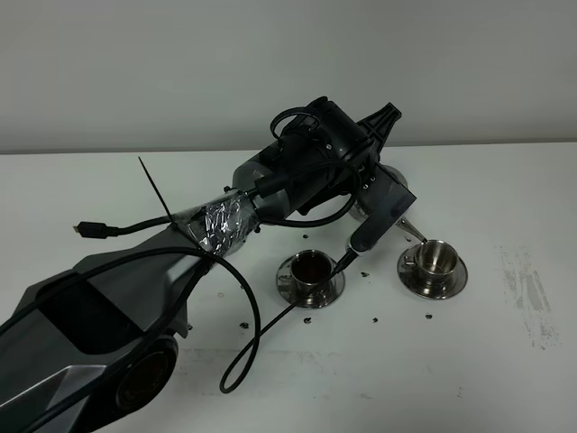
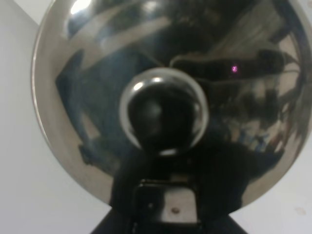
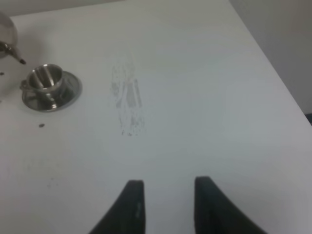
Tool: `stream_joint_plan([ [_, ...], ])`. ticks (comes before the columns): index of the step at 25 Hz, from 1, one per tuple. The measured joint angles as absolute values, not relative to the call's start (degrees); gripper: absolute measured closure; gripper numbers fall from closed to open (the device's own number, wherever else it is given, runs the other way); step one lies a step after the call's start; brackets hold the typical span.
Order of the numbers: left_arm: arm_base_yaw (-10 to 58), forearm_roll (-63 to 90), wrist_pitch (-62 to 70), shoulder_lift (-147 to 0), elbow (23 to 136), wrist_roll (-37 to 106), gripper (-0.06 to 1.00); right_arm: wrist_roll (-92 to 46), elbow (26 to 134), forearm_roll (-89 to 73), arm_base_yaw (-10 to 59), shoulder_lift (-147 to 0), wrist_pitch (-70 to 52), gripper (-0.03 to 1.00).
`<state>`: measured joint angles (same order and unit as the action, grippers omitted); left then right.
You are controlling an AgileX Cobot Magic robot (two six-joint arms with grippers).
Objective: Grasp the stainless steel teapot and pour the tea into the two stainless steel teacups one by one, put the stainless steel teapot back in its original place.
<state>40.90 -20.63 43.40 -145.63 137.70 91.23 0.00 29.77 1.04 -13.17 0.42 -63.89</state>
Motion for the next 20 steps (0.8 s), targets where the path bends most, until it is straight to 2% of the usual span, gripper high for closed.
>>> stream_joint_plan([
  [20,42.9,-26.5,41.9,-146.3,137.7,88.7,0.74,0.0,29.8,1.0,-13.2,0.4,-63.9,0.73],
])
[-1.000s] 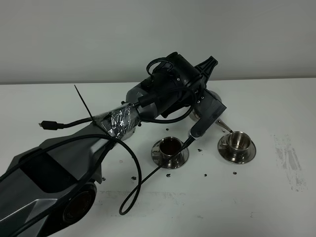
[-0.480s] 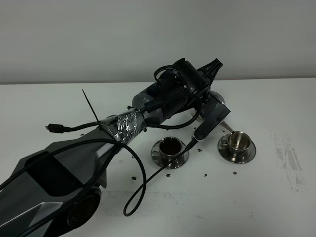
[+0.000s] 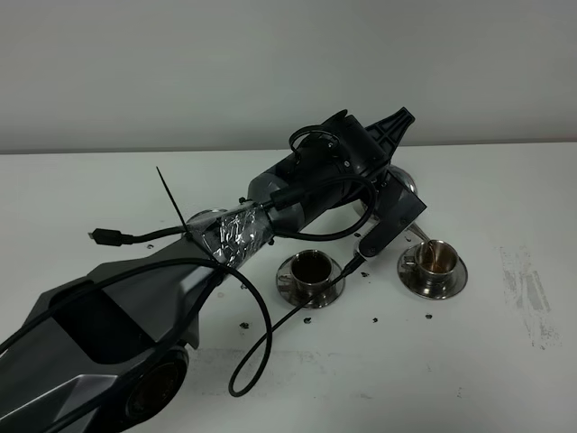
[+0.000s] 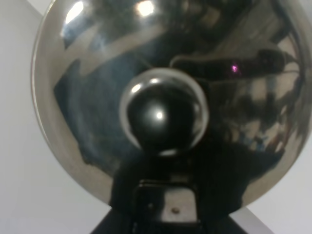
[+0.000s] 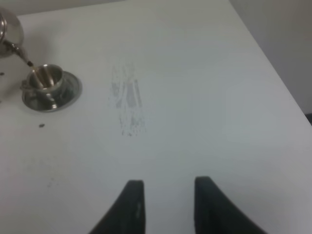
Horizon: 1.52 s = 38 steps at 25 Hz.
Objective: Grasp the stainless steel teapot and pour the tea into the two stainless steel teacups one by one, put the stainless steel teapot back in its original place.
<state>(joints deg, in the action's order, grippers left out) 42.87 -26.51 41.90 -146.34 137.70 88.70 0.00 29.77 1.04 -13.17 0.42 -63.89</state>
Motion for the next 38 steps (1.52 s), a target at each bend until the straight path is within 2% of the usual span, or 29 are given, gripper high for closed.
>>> stream_joint_plan([
  [38,44.6,-34.3,41.5,-146.3,137.7,87.2,0.74,0.0,29.8,1.0,-13.2,0.4,-63.9,0.73],
])
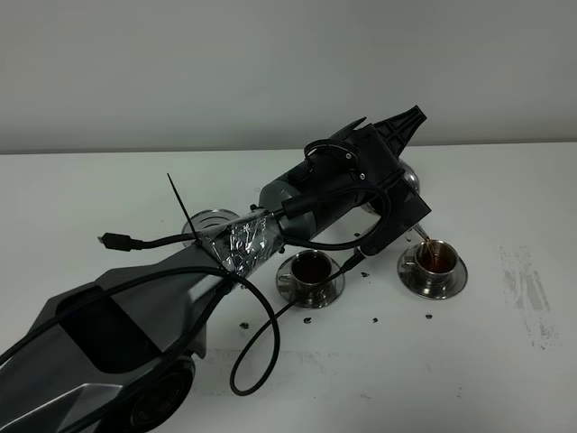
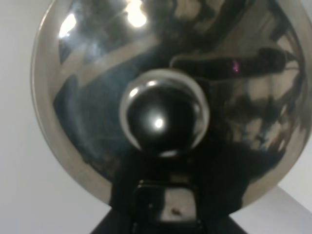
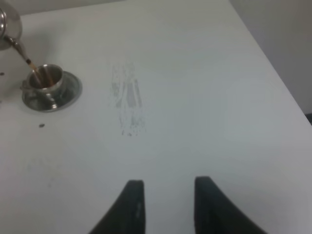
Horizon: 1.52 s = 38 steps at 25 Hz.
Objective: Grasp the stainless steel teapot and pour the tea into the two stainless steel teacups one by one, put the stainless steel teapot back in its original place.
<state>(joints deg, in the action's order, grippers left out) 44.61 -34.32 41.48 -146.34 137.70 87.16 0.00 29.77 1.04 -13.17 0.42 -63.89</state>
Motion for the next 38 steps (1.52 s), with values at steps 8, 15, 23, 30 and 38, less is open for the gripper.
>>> stream_joint_plan([
  [8,44.6,-35.2,41.5,-146.3,137.7,87.1,0.74,0.0,29.8,1.0,-13.2,0.4,-63.9,0.73],
  [15,45.0,-36.3,41.5,-146.3,137.7,86.9,0.74,0.0,29.8,1.0,-13.2,0.4,-63.9,0.73],
  [23,45.7,-37.0,41.4,-147.0,137.7,86.9,0.74,0.0,29.8,1.0,-13.2,0.4,-63.9,0.73],
  [30,46.0,-38.9,41.2,-147.4,137.7,86.9,0.74,0.0,29.8,1.0,-13.2,0.4,-63.9,0.73],
  [38,46.5,-39.3,41.0,-147.4,137.7,86.9,0.74,0.0,29.8,1.0,-13.2,0.4,-63.9,0.73],
])
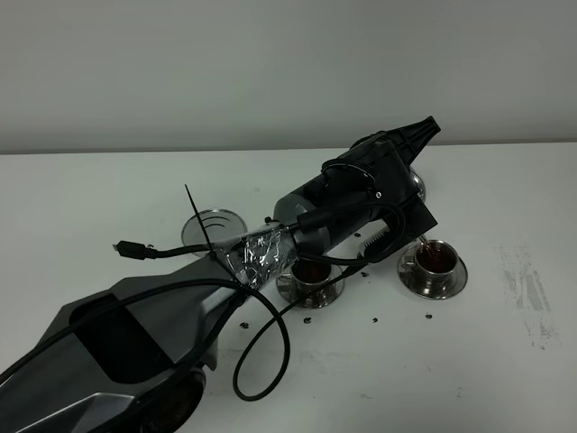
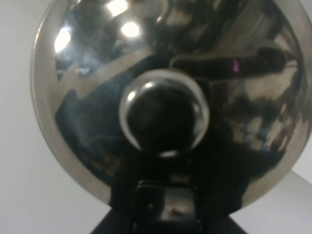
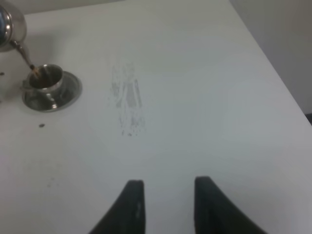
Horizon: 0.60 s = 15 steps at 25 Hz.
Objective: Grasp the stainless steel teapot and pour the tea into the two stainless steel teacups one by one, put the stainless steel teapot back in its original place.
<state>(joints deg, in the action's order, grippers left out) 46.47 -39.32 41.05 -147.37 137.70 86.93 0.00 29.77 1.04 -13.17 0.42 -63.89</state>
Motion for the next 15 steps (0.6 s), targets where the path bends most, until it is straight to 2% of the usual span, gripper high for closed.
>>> stream_joint_plan([
  [15,46.2,-37.0,41.8,-147.4,137.7,85.5,0.74,0.0,29.8,1.0,-13.2,0.4,-63.9,0.73],
])
